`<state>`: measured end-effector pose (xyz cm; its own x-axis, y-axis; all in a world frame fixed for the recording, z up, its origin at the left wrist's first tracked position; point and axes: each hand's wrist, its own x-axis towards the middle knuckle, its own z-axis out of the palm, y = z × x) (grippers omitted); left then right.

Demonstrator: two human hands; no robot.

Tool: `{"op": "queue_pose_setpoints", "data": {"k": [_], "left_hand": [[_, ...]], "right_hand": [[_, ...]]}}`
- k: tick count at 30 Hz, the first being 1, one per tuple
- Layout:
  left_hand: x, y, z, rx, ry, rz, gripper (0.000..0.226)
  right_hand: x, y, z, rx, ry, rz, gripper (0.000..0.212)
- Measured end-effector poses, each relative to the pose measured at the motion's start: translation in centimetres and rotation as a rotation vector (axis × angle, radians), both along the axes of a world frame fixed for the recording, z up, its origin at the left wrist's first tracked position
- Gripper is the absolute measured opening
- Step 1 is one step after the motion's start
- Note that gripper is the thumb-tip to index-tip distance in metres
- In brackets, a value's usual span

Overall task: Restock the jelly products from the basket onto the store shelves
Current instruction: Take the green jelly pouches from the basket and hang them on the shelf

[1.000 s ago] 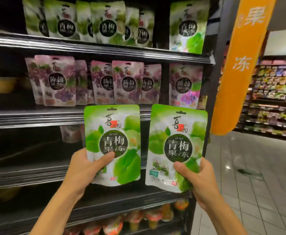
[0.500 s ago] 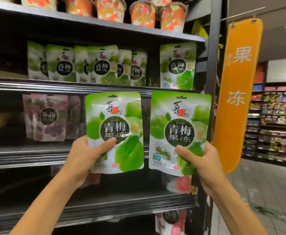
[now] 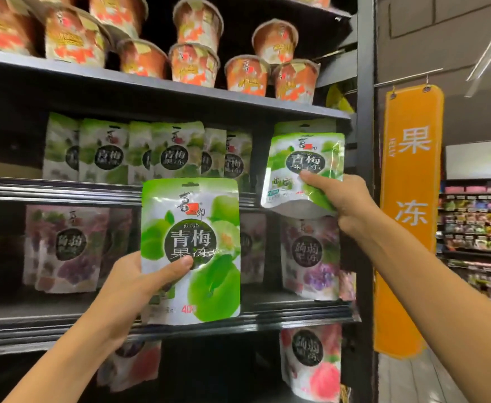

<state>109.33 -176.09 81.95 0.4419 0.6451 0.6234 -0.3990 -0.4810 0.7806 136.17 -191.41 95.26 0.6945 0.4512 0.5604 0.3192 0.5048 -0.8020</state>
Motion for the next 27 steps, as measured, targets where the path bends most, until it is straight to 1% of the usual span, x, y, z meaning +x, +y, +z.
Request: {"op": "queue_pose_setpoints", "data": {"k": [6,7,11,14,15,18,19,23,27], "left_hand": [[0.6,0.0,0.3,0.009,-0.009,0.022,0.034],[0.6,0.0,0.3,0.007,-0.008,0.022,0.034],[0.6,-0.1,0.4,0.024,0.036,-0.001,0.044],[0.6,-0.2,0.4,0.023,0.034,0.002,0.039],[0.6,-0.2,0.4,0.018,0.031,0.002,0.037],[0.6,-0.2,0.2,0.014,0.041,0.017,0.035],[0.6,-0.2,0.2,0.016,0.048,0.021,0.035],[0.6,-0.1,-0.1,0.026,0.058,0.030,0.038],[0.5,0.3,-0.5,0.027,0.061,0.033,0.038]], "right_hand": [[1.3,3.3,3.4,-0.064,0.007,-0.031,0.069],[1.2,3.8,3.7,-0.072,0.005,-0.030,0.071],[1.1,5.1,4.8,-0.034,-0.015,-0.019,0.060],[1.5,6.0,4.7,-0.042,-0.100,-0.048,0.050],[1.6,6.2,4.5,-0.063,-0.134,-0.068,0.051],[1.5,6.3,3.8,-0.144,-0.213,-0.138,0.065],[1.5,6.1,3.6,-0.164,-0.247,-0.158,0.066],[1.4,4.8,2.7,-0.208,-0.373,-0.235,0.053],[1.4,3.5,1.3,-0.205,-0.481,-0.377,0.057]]}}
